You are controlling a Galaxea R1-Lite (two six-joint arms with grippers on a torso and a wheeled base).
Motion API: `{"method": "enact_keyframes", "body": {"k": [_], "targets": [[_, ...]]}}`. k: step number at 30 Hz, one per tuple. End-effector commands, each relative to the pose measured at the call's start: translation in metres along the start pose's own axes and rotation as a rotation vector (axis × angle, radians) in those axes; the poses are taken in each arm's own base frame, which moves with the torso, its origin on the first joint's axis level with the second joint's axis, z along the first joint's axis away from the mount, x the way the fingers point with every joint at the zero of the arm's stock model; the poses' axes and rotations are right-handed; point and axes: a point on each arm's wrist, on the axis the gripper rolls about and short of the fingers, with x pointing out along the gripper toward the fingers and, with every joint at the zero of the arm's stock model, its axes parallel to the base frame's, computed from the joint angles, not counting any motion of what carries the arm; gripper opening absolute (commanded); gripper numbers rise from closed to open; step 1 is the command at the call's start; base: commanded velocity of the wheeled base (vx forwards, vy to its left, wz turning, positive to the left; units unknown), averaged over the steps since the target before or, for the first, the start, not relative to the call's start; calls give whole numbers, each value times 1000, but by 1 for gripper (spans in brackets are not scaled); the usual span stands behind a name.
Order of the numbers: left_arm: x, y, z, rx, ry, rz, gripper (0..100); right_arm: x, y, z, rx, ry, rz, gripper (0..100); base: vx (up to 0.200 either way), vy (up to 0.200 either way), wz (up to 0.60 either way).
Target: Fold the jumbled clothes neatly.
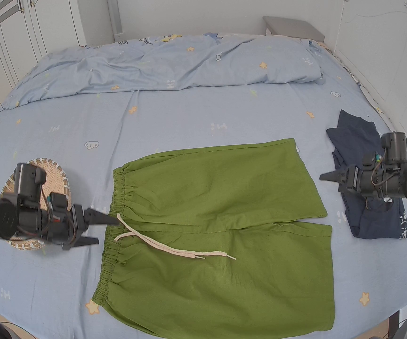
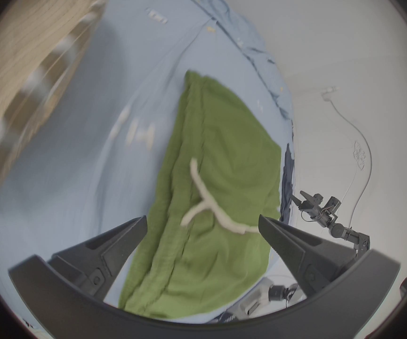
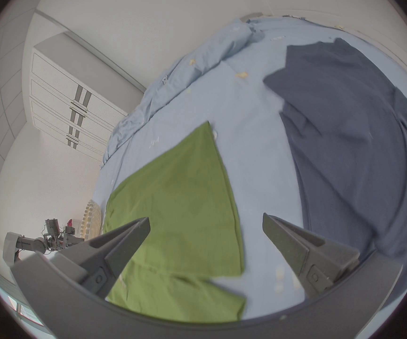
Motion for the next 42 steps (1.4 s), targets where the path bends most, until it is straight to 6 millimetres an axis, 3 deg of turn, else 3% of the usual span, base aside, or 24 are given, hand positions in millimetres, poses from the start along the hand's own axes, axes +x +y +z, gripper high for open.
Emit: {"method": "enact_keyframes", "body": {"k": [1,5,12,24,37,38,42], "targets": [[-34,18,-85,10,77,56,100,-65,17,-59,-10,-14,21,100,0,0,0],[-39,33,-101,39,101,90,100,-71,21,-72,-20,-12,34,100,0,0,0],[-33,54,-106,88,166,113,100,-64,33,-86,-51,49,71,100,0,0,0],[-15,65,-103,47,231,76,100,-68,35,-83,-63,13,79,100,0,0,0],[-13,63,-100,26,226,-48,100,-68,34,-83,-65,10,77,100,0,0,0],[-13,63,-100,26,226,-48,0,-68,34,-83,-65,10,77,100,0,0,0],[-13,66,-99,15,223,-44,0,-68,34,-83,-65,9,76,100,0,0,0]]}}
